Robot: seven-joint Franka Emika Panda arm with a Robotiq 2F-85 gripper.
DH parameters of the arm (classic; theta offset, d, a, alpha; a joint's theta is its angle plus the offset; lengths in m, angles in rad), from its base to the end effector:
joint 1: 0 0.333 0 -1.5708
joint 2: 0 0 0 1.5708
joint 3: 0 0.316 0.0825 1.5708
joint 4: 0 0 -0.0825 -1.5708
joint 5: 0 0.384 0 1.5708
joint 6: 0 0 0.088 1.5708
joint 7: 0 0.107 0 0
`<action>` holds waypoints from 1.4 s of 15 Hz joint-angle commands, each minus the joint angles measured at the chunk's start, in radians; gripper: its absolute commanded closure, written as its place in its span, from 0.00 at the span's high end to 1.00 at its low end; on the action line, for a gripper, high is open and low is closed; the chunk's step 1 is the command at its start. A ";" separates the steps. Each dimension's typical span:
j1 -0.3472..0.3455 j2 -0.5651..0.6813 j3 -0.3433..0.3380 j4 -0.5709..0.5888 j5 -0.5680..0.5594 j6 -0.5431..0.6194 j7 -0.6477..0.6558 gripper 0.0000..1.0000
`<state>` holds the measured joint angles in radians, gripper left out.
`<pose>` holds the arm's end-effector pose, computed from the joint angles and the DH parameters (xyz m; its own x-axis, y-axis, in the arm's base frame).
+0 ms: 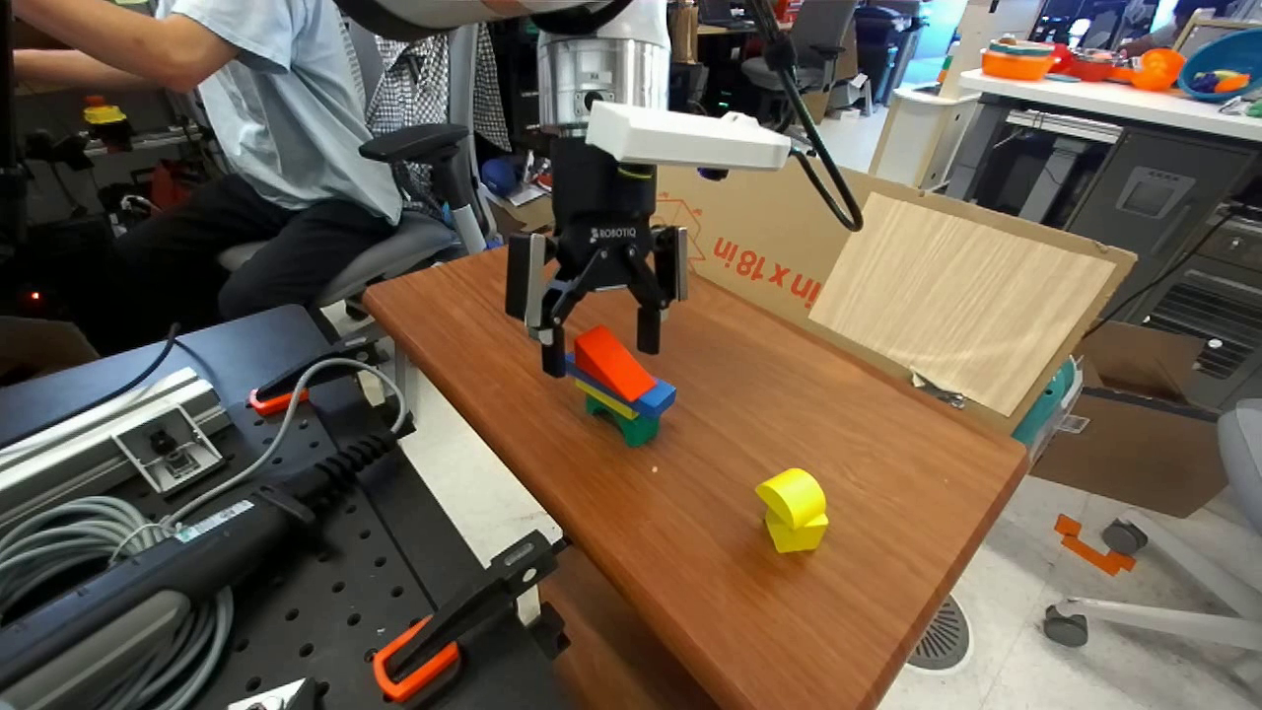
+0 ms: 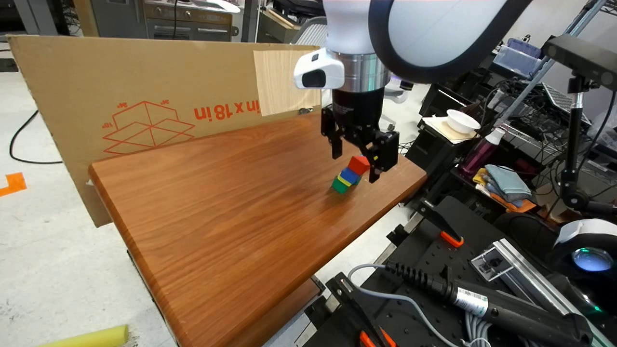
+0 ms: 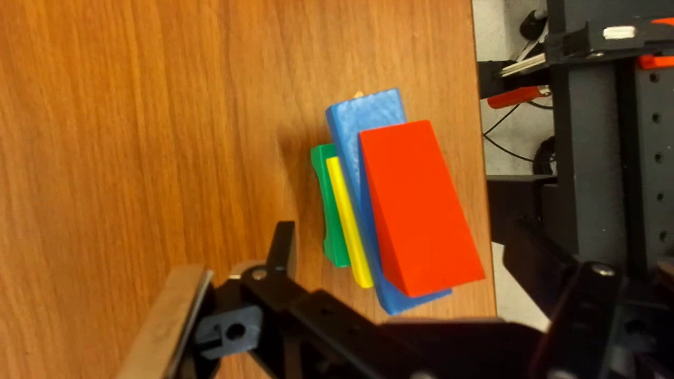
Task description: Take the orange block and put it on the table
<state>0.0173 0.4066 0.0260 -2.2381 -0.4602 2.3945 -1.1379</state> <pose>0.5155 0.0193 0.1674 -0.0153 0.9533 -0.3015 0.9848 -0.0378 -0.1697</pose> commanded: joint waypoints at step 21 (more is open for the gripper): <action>-0.078 -0.165 0.012 -0.189 0.112 0.234 -0.109 1.00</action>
<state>-0.0464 0.2932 0.0447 -2.4035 -0.3161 2.6564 -1.1848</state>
